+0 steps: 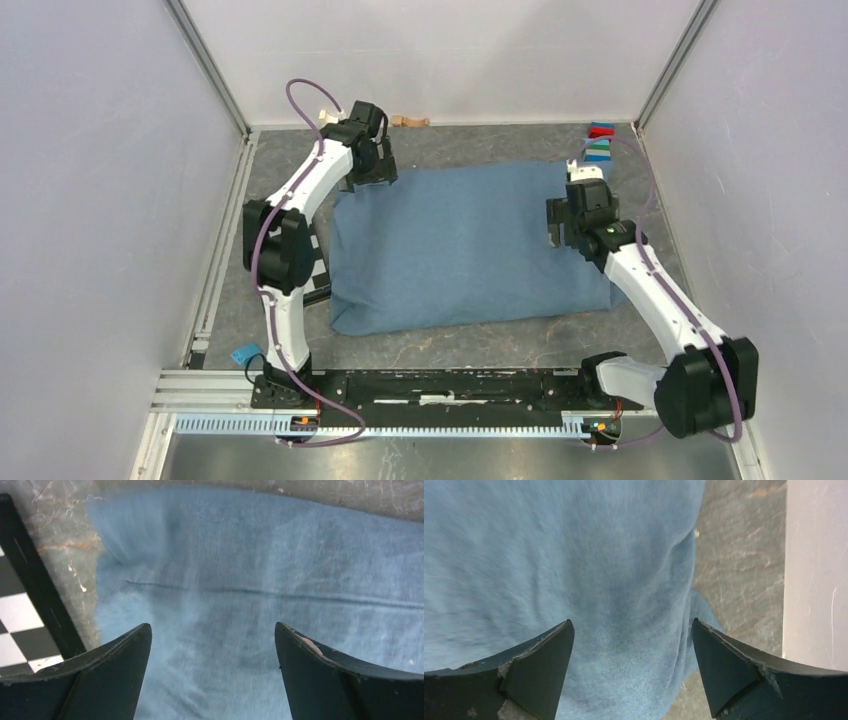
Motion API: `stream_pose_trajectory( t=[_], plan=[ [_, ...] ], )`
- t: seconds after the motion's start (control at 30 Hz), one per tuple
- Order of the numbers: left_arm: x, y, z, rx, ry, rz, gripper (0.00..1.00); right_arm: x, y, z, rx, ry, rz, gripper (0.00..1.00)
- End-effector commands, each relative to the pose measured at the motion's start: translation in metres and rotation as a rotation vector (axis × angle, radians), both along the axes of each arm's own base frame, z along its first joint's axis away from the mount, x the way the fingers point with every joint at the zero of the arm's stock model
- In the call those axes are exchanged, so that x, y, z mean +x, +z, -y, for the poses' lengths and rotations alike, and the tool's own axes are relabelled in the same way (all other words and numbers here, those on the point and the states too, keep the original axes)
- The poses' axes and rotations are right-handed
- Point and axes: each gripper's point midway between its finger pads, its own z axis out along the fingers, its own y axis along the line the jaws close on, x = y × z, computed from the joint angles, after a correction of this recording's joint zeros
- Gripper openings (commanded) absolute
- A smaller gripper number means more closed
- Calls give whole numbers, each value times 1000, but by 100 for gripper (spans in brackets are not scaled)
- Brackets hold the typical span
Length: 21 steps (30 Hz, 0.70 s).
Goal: Put the pillow into the pillowcase
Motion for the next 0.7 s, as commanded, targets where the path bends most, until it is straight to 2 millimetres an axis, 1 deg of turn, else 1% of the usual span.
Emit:
stream_pose_trajectory(
  t=[0.0, 0.03, 0.1, 0.17, 0.2, 0.23, 0.27, 0.3, 0.33, 0.4, 0.43, 0.47, 0.5, 0.57, 0.6, 0.63, 0.67],
  plan=[
    [-11, 119, 1, -98, -5, 287, 98, 29, 74, -5, 104, -42, 308, 95],
    [-20, 124, 0, -106, -3, 304, 97, 29, 72, -2, 105, -51, 310, 96],
    [-37, 124, -6, -96, 11, 319, 96, 32, 66, -1, 130, -50, 307, 96],
    [-53, 113, -10, -91, 5, 303, 95, 34, 54, -1, 142, -46, 284, 97],
    [-62, 105, -14, -81, 10, 289, 95, 35, 47, -1, 144, -46, 272, 98],
    [-68, 99, -14, -89, 9, 286, 95, 35, 38, 0, 149, -48, 255, 98],
    [-77, 86, -13, -103, -1, 268, 95, 35, 32, -2, 167, -40, 243, 98],
    [-82, 78, -9, -120, -7, 263, 95, 36, 27, -6, 188, -29, 238, 98],
    [-89, 65, -7, -127, -5, 238, 93, 37, 22, -12, 218, -14, 239, 98],
    [-98, 39, 4, -185, -10, 196, 88, 33, 4, -22, 264, 9, 211, 98],
    [-103, 23, 7, -207, 1, 161, 85, 29, -6, -26, 284, 20, 190, 98],
    [-107, 9, 9, -223, 9, 135, 81, 21, -22, -27, 288, 20, 155, 98],
    [-112, -6, 11, -232, 20, 104, 77, 13, -34, -23, 277, 2, 134, 98],
    [-119, -31, 15, -263, 43, 60, 72, -7, -58, -8, 232, -52, 89, 98],
    [-125, -43, 21, -278, 38, 31, 70, -17, -65, 0, 219, -80, 75, 98],
    [-128, -48, 27, -289, 31, 18, 68, -27, -71, 7, 213, -105, 60, 98],
    [-134, -55, 35, -285, 12, -1, 68, -34, -72, 12, 211, -126, 59, 98]
  ],
)
